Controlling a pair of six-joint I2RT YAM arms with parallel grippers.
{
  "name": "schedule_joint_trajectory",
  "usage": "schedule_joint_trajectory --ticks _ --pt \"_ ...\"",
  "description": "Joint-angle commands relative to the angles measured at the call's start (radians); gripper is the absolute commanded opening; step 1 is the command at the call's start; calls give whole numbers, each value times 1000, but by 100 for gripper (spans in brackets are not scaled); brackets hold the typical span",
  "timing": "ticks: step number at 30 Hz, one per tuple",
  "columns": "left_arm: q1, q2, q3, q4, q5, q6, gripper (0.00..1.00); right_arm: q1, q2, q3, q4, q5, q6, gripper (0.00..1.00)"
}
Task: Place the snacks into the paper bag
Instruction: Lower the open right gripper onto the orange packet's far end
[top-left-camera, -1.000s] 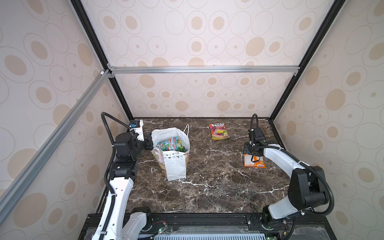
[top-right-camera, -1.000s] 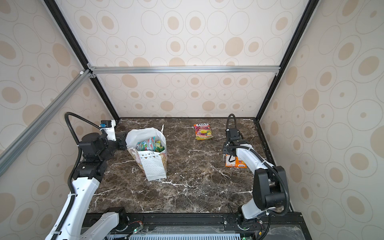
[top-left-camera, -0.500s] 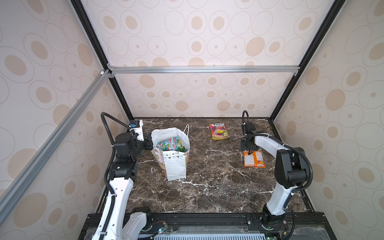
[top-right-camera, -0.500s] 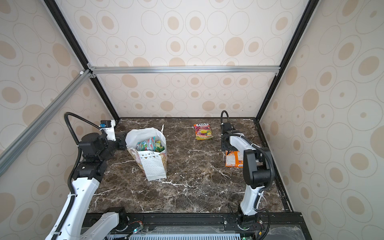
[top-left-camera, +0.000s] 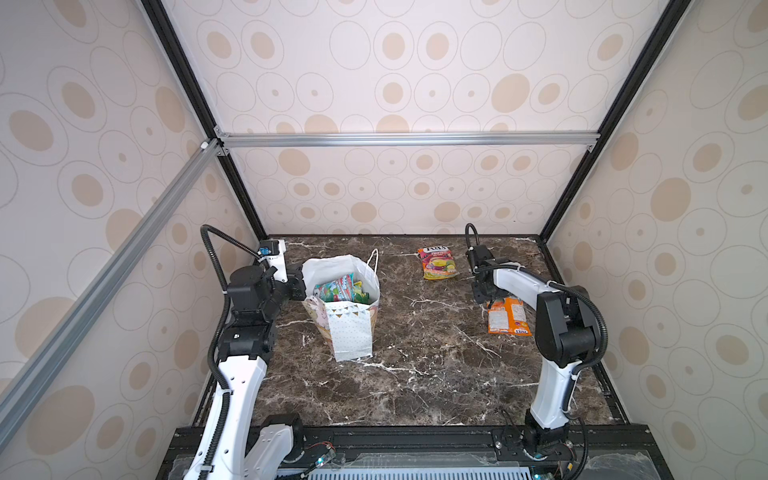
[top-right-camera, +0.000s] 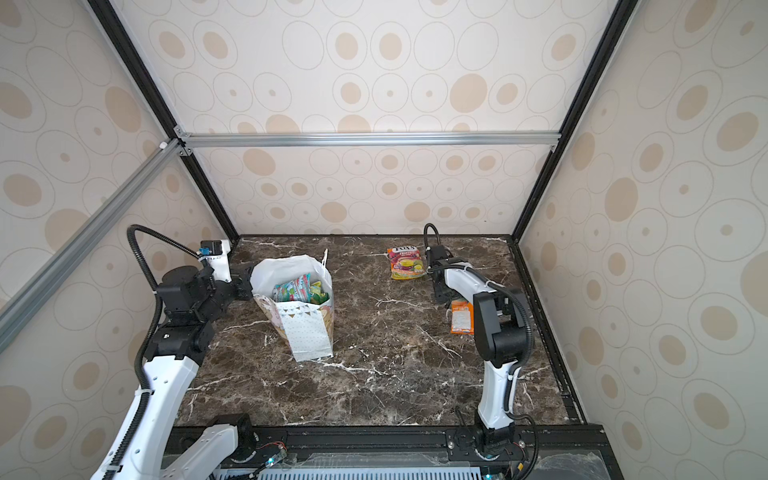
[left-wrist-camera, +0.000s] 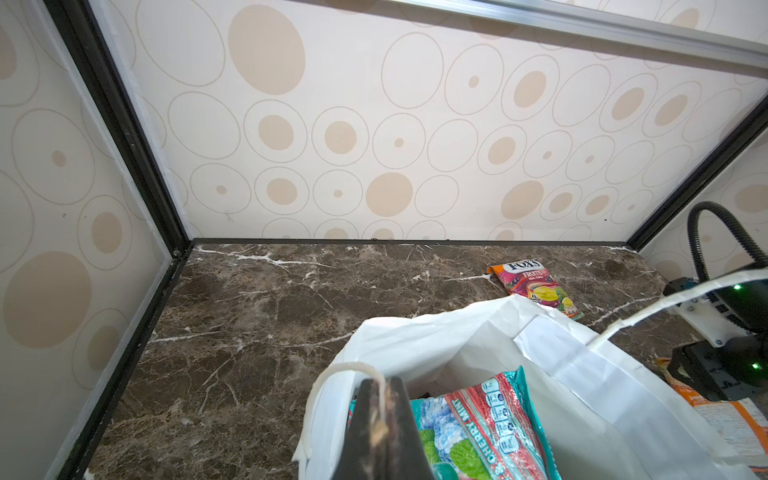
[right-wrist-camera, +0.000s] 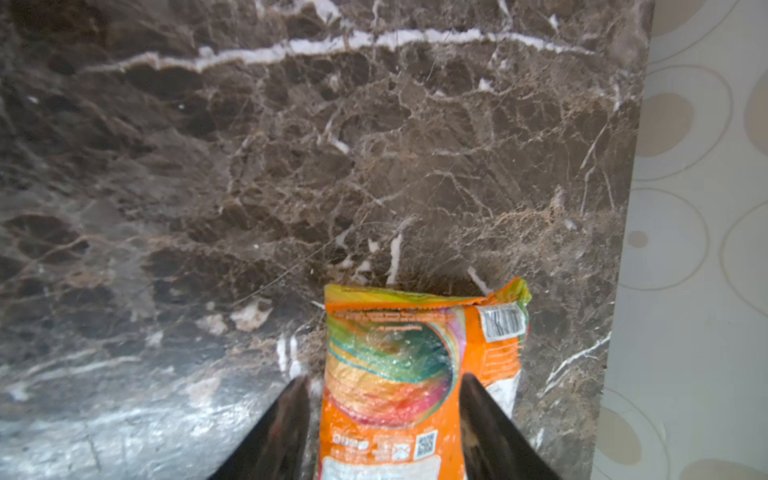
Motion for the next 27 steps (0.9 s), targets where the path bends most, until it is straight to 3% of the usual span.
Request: schedule_joint_trajectory --ticks 1,19,27 --pt "2 -15 11 -23 -3 2 0 1 48 39 -30 31 -56 60" --pt "3 -21 9 -21 0 0 0 3 176 101 -24 20 -139 60" --pt "3 -26 9 -20 -2 0 0 3 186 96 -13 -18 -124 49"
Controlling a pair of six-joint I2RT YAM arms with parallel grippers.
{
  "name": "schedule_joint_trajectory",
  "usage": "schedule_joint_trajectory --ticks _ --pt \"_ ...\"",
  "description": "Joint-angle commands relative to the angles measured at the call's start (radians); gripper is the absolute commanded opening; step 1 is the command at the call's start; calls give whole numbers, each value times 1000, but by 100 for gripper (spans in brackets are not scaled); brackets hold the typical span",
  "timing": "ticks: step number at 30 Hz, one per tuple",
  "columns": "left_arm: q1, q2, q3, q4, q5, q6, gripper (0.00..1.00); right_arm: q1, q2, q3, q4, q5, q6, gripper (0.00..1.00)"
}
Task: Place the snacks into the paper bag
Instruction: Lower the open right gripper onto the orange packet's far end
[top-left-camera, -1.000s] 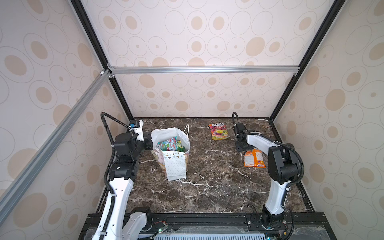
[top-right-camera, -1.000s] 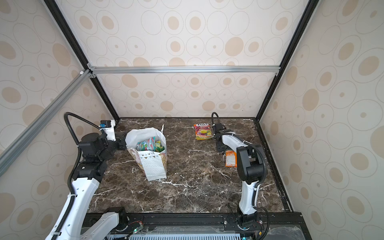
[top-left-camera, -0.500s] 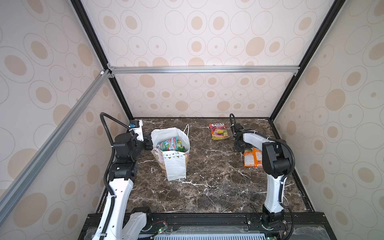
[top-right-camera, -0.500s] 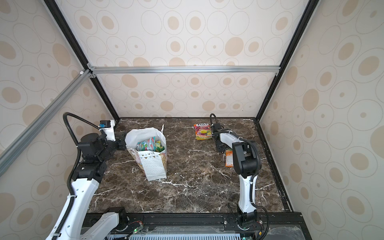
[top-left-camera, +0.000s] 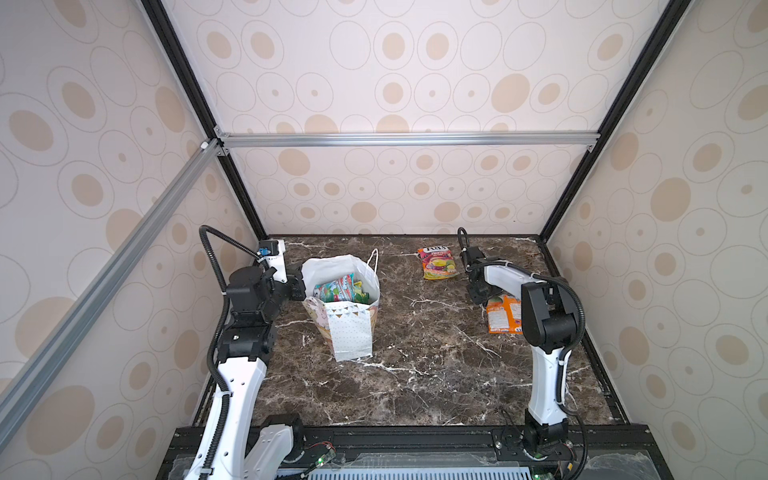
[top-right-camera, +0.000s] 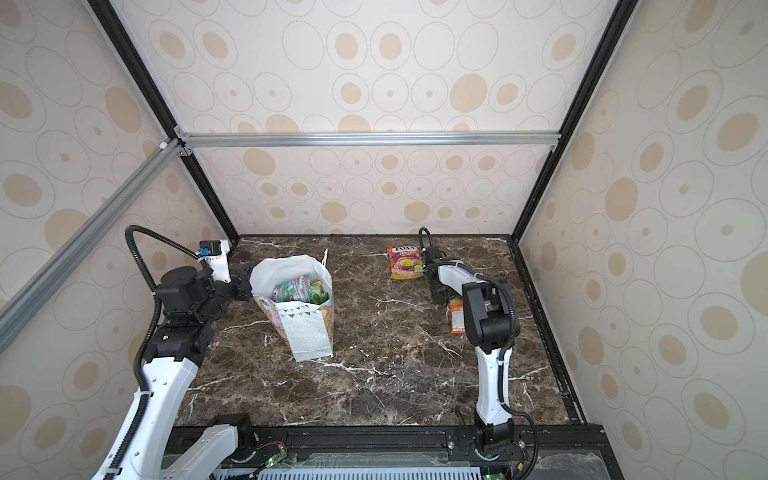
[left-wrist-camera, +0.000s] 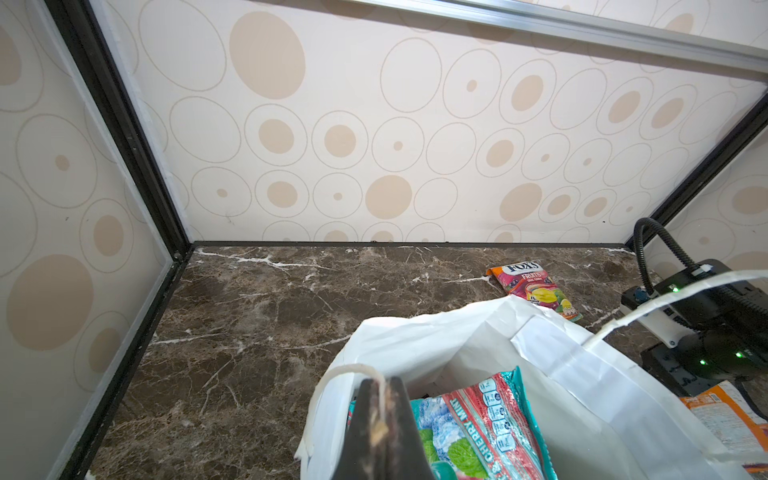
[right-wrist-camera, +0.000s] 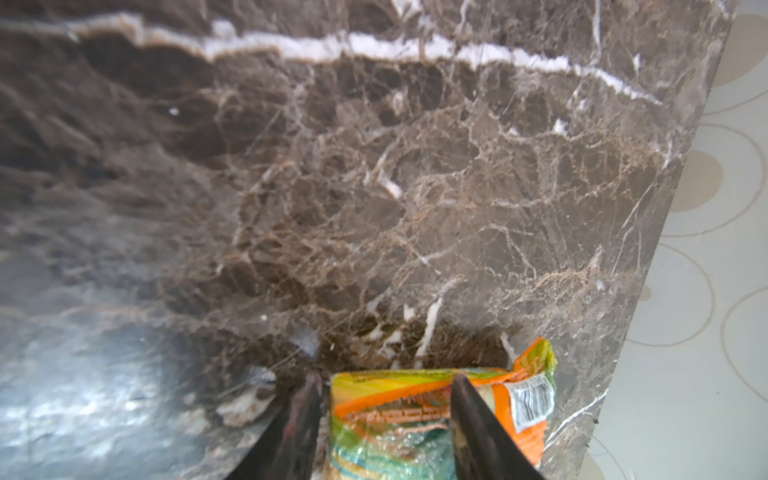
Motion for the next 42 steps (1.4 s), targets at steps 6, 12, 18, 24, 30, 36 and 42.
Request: schedule_joint_trajectory --ticks 6,12,18,24,30,36,42 --pt "3 -17 8 -18 0 0 0 3 44 -2 -12 -41 6 37" --pt "2 -22 7 -15 2 0 0 3 52 -2 -25 -44 18 18" --pt "2 -26 7 -14 4 0 0 3 16 -19 -22 -59 35 11" --pt "3 -29 8 -18 1 2 0 2 9 -21 -23 -78 37 1" --pt "3 -45 8 -15 0 3 0 4 -21 -30 -25 -105 61 0" --pt "3 -57 11 -14 16 3 0 4 -66 -62 0 -172 85 0" --pt "2 -72 2 -9 -5 6 0 3 -88 -65 1 -214 93 0"
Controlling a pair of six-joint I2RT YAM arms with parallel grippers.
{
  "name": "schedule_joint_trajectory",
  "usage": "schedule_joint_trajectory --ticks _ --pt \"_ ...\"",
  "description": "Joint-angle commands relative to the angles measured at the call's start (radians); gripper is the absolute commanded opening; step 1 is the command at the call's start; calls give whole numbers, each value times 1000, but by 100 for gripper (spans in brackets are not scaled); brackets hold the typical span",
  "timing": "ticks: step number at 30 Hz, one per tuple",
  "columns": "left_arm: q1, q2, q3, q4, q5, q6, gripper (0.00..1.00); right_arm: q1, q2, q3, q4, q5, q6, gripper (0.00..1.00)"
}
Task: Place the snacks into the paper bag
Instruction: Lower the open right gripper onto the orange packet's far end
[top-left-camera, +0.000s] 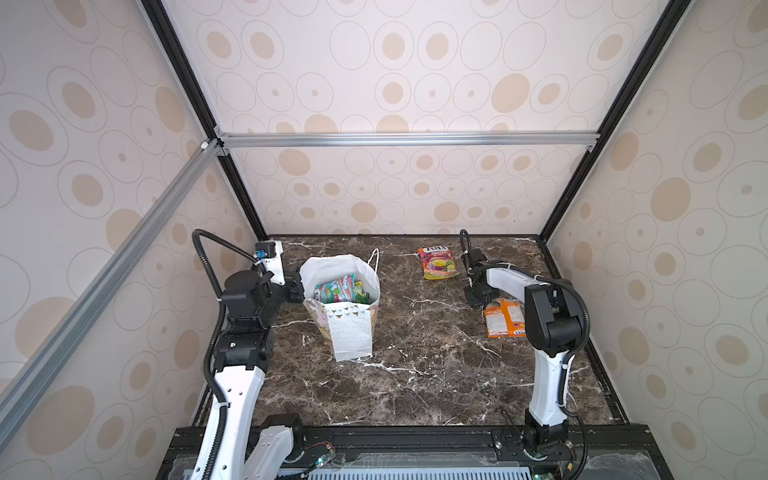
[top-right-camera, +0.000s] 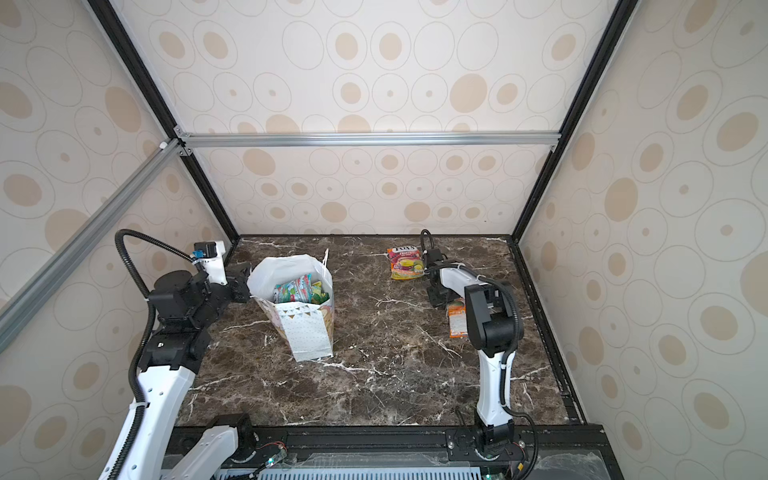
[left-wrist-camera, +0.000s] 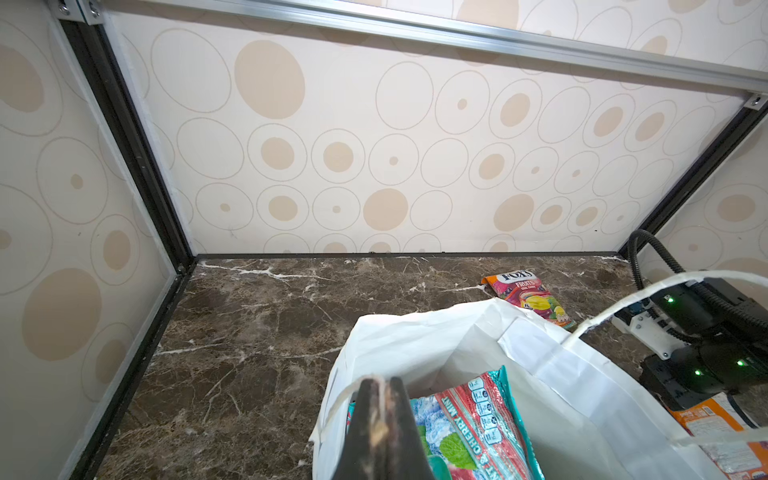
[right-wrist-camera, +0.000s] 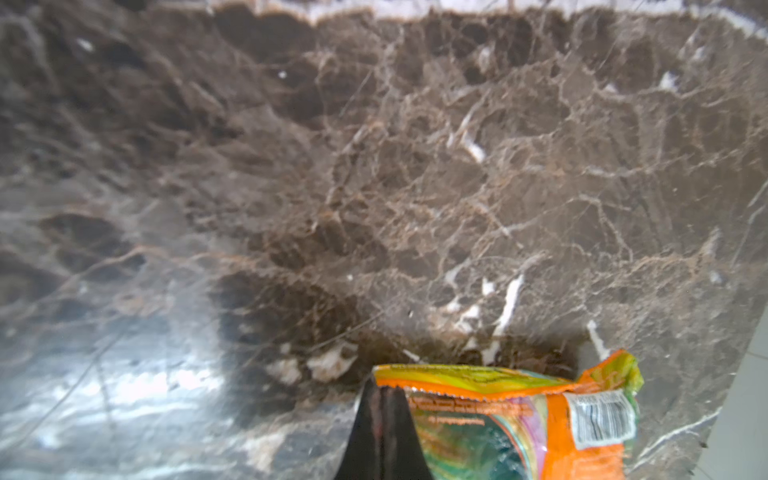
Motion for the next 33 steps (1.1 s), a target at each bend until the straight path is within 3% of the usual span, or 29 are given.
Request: schedule_joint_trajectory --ticks 1,21,28,31,33 --pt "2 -17 5 -2 -6 8 0 3 -42 -1 -21 -45 20 0" --pt "3 -17 5 -2 -4 6 0 4 -285 -125 27 -198 53 0" --pt "3 -18 5 0 -3 3 0 4 -317 -133 9 -151 33 0" --pt "2 -16 5 -2 -7 5 0 21 -269 -101 -43 -51 -4 43" --pt "3 -14 7 -2 -3 3 0 59 -238 -95 -53 54 -44 54"
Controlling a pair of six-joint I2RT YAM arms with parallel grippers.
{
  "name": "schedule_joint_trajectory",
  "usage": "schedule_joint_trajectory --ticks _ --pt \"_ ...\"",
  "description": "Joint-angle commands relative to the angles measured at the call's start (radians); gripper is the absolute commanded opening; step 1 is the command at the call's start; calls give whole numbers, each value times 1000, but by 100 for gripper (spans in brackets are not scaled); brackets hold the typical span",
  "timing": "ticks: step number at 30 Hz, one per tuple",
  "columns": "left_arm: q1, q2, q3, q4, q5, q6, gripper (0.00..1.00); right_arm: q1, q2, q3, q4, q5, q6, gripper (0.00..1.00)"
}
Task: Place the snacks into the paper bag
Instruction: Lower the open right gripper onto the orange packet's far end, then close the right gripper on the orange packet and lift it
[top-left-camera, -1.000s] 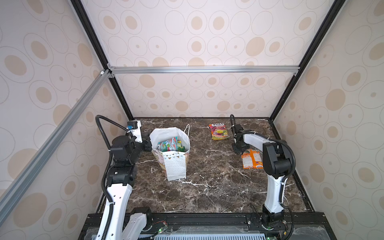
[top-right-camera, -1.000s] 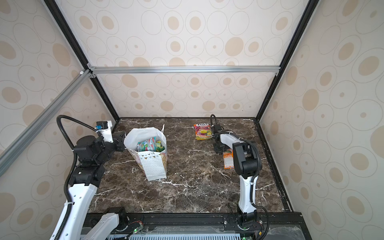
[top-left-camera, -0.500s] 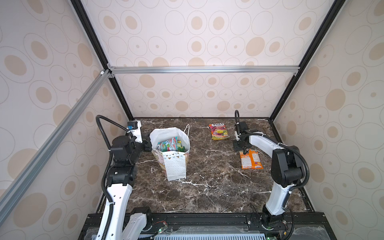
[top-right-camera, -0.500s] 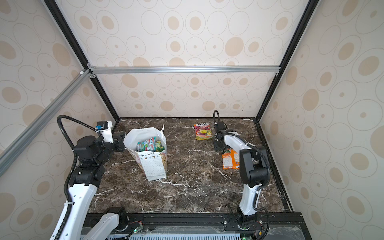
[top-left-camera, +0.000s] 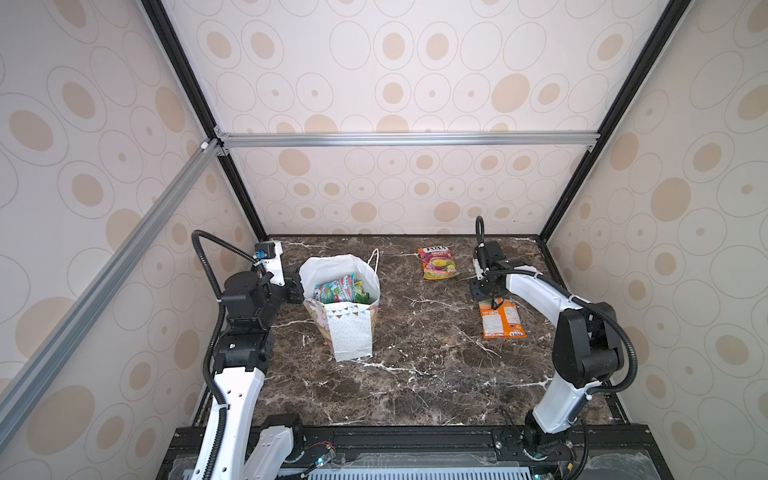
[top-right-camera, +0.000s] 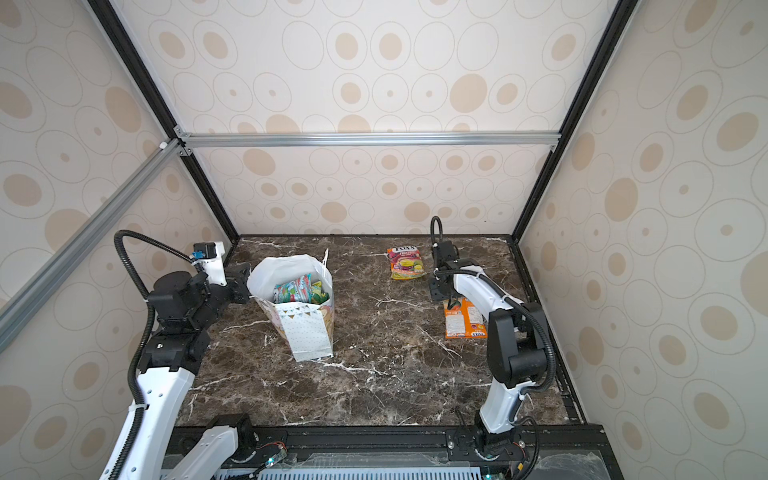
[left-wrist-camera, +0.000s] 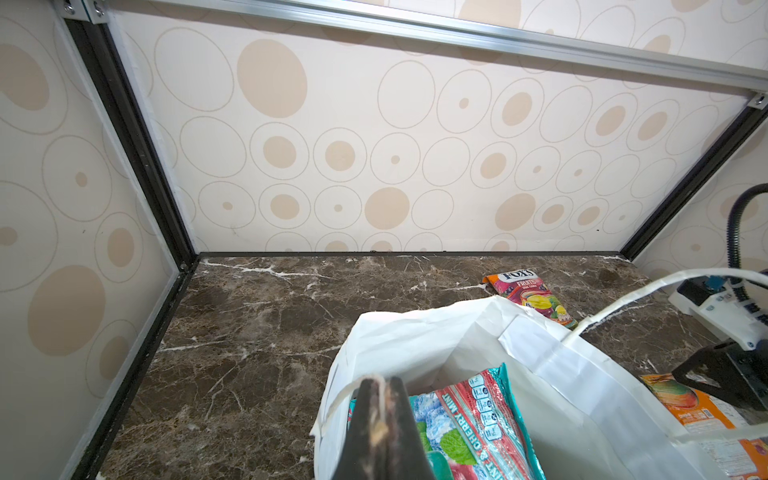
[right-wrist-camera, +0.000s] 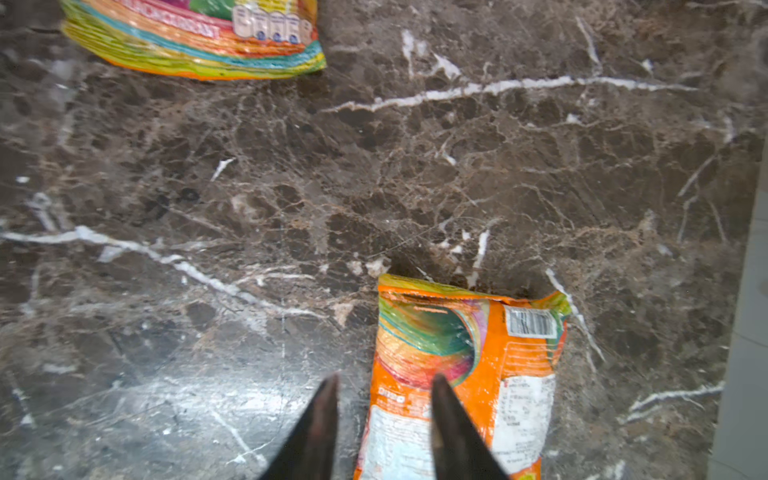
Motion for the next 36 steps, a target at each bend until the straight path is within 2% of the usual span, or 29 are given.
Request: schedule_joint_trajectory --ticks 1,4,16,27,31,36 --pt "2 -9 7 8 2 4 0 65 66 27 -62 196 -70 57" --pt "3 -11 7 6 0 5 0 87 122 41 -71 277 -103 59" --pt "3 -6 7 7 0 5 0 92 246 83 -37 352 -155 63" --pt "2 -8 5 9 5 6 0 76 294 105 3 310 -200 63" --pt "2 -8 5 8 5 8 0 39 316 133 -20 268 -200 57" --pt "2 -7 6 7 1 8 0 35 335 130 -26 265 -215 56"
